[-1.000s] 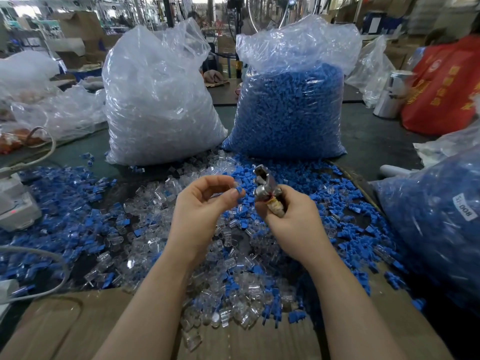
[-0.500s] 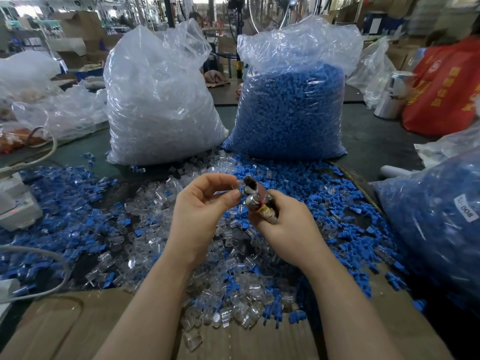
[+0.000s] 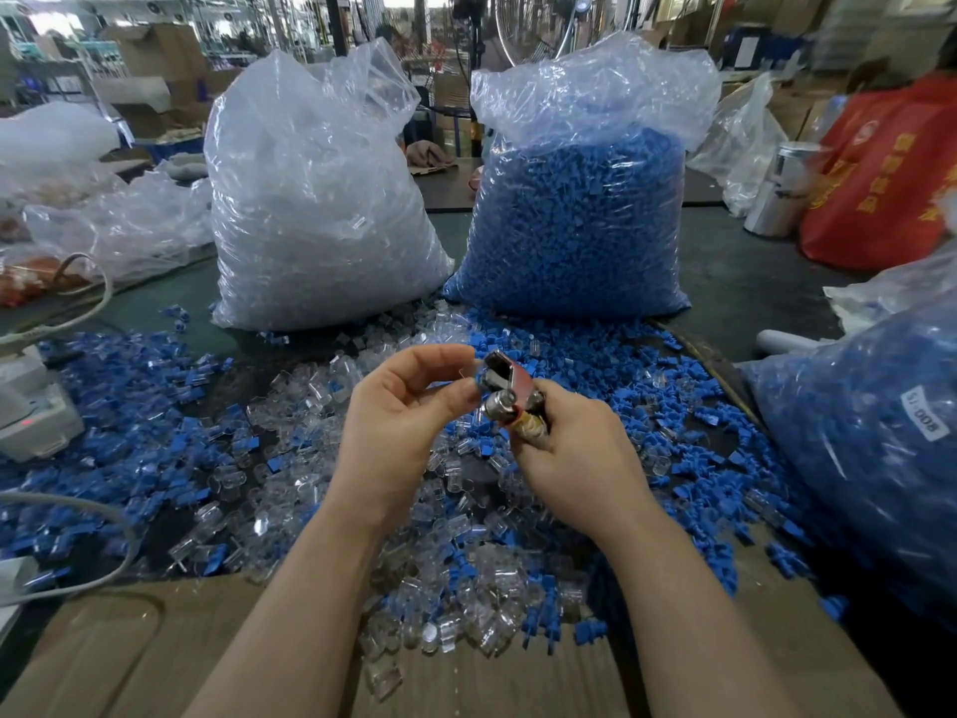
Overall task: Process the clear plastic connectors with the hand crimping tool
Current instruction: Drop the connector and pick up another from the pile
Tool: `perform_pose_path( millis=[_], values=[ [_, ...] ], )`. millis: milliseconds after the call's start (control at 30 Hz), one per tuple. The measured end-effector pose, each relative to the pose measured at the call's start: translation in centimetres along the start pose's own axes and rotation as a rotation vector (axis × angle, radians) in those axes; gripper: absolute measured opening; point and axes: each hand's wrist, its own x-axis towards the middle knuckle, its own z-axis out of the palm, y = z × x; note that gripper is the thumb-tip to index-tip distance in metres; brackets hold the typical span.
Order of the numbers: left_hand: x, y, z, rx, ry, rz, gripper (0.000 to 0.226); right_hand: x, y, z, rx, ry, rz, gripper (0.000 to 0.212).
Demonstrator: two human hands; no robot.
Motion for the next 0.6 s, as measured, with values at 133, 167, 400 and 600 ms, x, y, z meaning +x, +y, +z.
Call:
perform_pose_path(
  millis=[133, 167, 400, 600],
  values=[
    [0.1, 0.1, -0.2, 0.022, -0.009, -0.043, 0.03, 0.0, -0.1, 0.2, -0.026, 0.015, -0.021, 0.006],
    [0.2, 0.3, -0.5, 0.043, -0.006, -0.057, 0.03, 0.0, -0.2, 0.3, -0.029, 0.03, -0.025, 0.008],
    [0.9, 1.4, -8.2, 0.816, 0.464, -0.161, 0.014, 0.0, 0.0, 0.3, -0.002, 0.144, 0.009, 0.012],
    [0.3, 1.2, -13.7, 1.484, 0.655, -0.514, 0.022, 0.0, 0.1, 0.4, -0.018, 0.171, 0.022, 0.012]
  ],
)
